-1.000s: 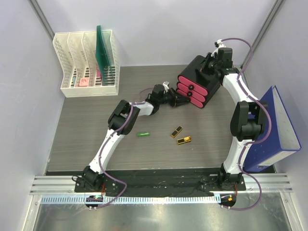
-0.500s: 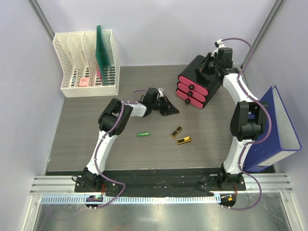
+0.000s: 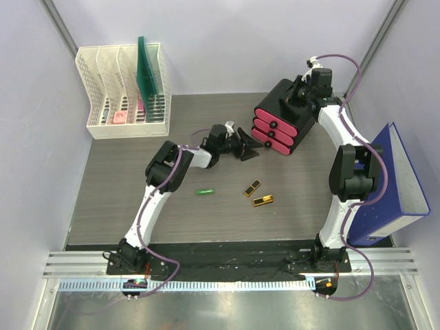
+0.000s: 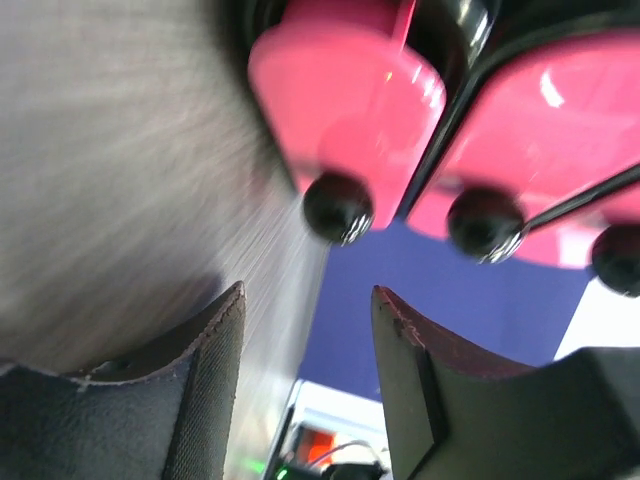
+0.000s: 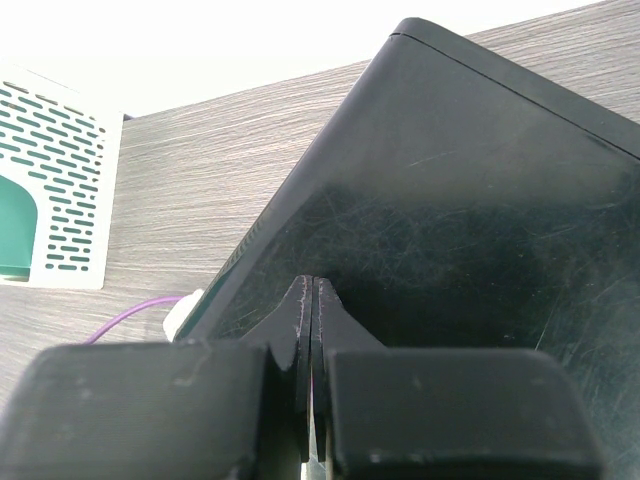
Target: Organize the makeup
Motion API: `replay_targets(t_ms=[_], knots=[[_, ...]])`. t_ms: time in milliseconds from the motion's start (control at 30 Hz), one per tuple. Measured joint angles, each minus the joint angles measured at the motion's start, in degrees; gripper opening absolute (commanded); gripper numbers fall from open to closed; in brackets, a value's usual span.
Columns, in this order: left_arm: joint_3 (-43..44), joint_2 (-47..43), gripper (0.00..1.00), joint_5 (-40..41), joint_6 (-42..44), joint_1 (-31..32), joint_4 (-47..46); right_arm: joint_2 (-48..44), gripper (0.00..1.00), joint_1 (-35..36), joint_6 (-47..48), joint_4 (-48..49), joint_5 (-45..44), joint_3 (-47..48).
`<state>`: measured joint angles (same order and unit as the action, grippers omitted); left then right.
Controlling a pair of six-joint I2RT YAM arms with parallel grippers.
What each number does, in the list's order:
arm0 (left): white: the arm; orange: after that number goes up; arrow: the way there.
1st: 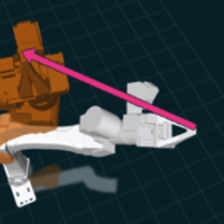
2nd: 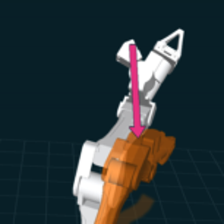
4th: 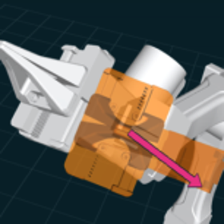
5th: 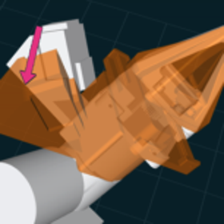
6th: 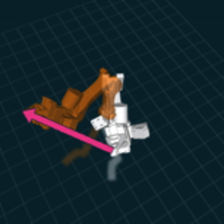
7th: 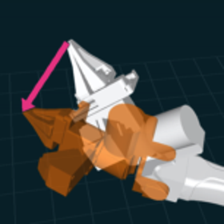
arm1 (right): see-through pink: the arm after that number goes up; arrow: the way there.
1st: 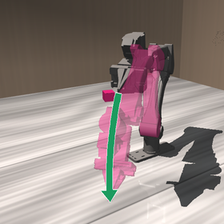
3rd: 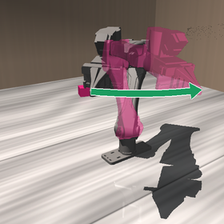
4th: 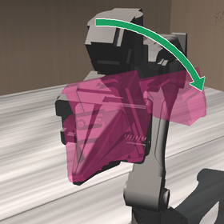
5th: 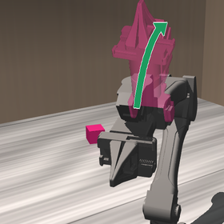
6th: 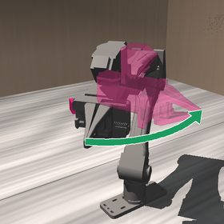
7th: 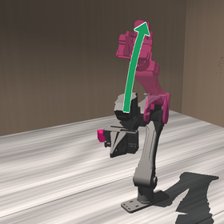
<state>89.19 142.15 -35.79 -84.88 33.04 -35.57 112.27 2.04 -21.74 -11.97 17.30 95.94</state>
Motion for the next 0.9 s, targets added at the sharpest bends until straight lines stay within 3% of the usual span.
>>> replay_targets(t_ms=[233, 567, 900], knots=[[4.1, 3.4, 0.48, 4.0, -5.9, 0.7, -3.4, 0.0, 0.01, 0.0, 0.0, 0.1, 0.0, -0.1], [9.5, 6.5, 0.46, 6.3, -7.8, 2.4, -2.8, 0.0, 0.01, 0.0, 0.0, 0.2, 0.0, -0.1], [11.1, 7.7, 0.29, 6.4, -7.9, 2.6, -2.1, 0.0, 0.01, 0.0, 0.0, 0.2, 0.0, -0.1]])
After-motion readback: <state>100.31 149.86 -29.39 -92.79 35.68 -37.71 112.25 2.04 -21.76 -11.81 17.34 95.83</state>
